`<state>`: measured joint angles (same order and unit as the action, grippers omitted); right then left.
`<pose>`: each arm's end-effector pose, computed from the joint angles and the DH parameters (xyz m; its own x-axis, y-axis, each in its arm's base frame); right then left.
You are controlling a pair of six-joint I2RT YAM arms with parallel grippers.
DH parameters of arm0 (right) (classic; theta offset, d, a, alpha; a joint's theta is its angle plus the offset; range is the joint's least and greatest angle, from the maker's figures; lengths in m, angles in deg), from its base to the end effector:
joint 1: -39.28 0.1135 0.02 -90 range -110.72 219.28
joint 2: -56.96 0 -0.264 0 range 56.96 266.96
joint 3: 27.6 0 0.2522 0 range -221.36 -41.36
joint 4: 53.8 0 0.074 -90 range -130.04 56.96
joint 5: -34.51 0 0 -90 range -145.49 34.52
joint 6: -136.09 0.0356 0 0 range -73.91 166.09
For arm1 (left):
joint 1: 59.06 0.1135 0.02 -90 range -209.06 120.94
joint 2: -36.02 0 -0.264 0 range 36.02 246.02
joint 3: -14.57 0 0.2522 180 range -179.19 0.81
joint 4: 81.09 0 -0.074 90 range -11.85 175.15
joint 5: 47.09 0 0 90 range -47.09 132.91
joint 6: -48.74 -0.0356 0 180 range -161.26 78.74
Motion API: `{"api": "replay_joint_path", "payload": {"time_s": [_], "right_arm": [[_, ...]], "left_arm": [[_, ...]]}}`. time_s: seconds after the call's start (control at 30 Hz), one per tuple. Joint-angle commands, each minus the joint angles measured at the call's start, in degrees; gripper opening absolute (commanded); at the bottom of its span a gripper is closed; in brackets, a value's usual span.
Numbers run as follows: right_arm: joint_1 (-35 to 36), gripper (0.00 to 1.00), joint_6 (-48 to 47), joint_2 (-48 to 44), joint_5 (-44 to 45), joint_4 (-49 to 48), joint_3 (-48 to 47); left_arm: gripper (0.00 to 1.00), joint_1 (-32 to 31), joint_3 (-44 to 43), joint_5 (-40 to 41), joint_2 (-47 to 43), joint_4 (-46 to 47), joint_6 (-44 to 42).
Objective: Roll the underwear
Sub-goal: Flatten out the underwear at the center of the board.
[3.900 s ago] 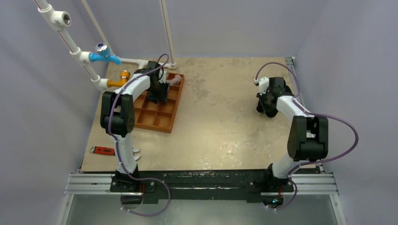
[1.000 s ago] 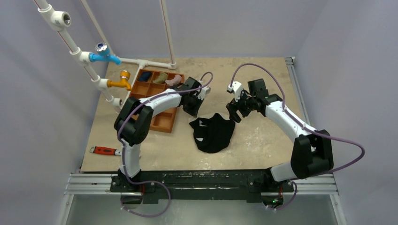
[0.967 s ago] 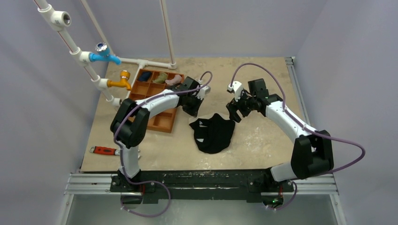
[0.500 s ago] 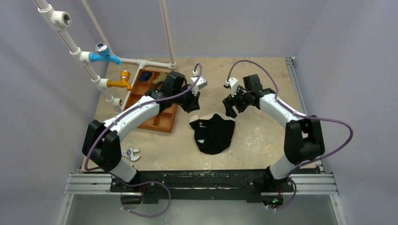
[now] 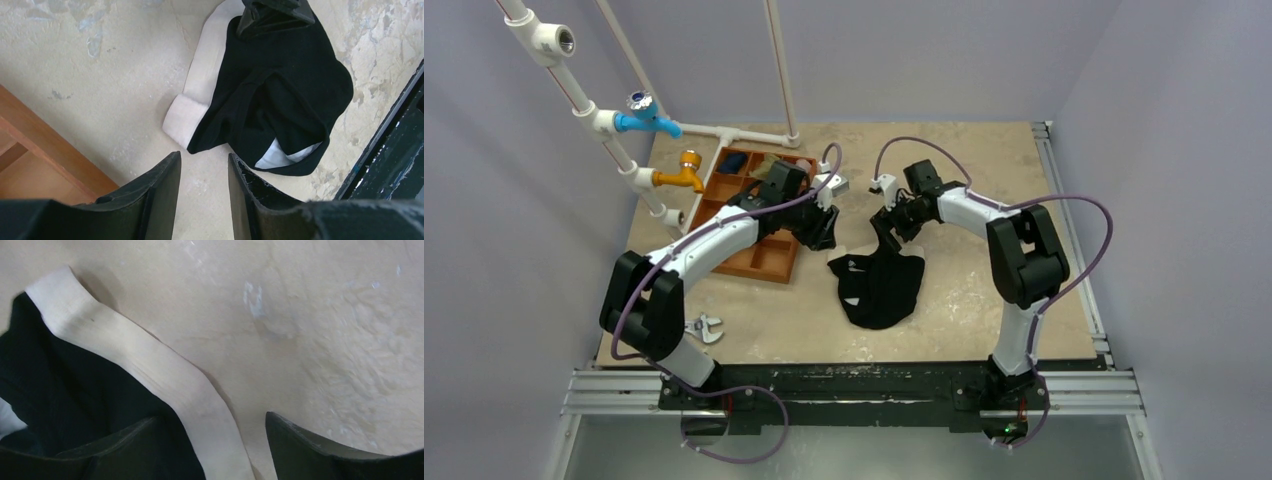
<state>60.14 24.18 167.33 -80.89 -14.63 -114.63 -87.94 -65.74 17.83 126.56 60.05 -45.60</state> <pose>0.3613 0.1540 0.1669 -0.5800 -0.5817 -0.5702 -0.7794 0.5999 0.1808 0.2907 -0.1775 0.2524 -0.6084 0.4138 -0.6772 0.7286 0.6295 -0.2699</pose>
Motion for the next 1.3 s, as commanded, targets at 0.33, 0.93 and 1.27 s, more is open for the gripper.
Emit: {"api": "replay_joint_path", "payload": {"time_s": [0.33, 0.93, 1.27], "right_arm": [[2.7, 0.0, -2.9, -7.1, 13.3, 6.4, -13.3], [9.2, 0.74, -6.3, -30.8, 13.6, 8.9, 7.0], [5.6, 0.77, 2.0, -27.5, 30.0, -5.0, 8.0]], "left_arm": [[0.39, 4.2, 1.3, 1.7, -5.8, 0.8, 0.0], [0.39, 6.7, 1.6, 2.6, -8.6, 1.6, -1.9], [0.39, 6.7, 0.6, 2.6, -6.4, 1.8, -2.2]]}}
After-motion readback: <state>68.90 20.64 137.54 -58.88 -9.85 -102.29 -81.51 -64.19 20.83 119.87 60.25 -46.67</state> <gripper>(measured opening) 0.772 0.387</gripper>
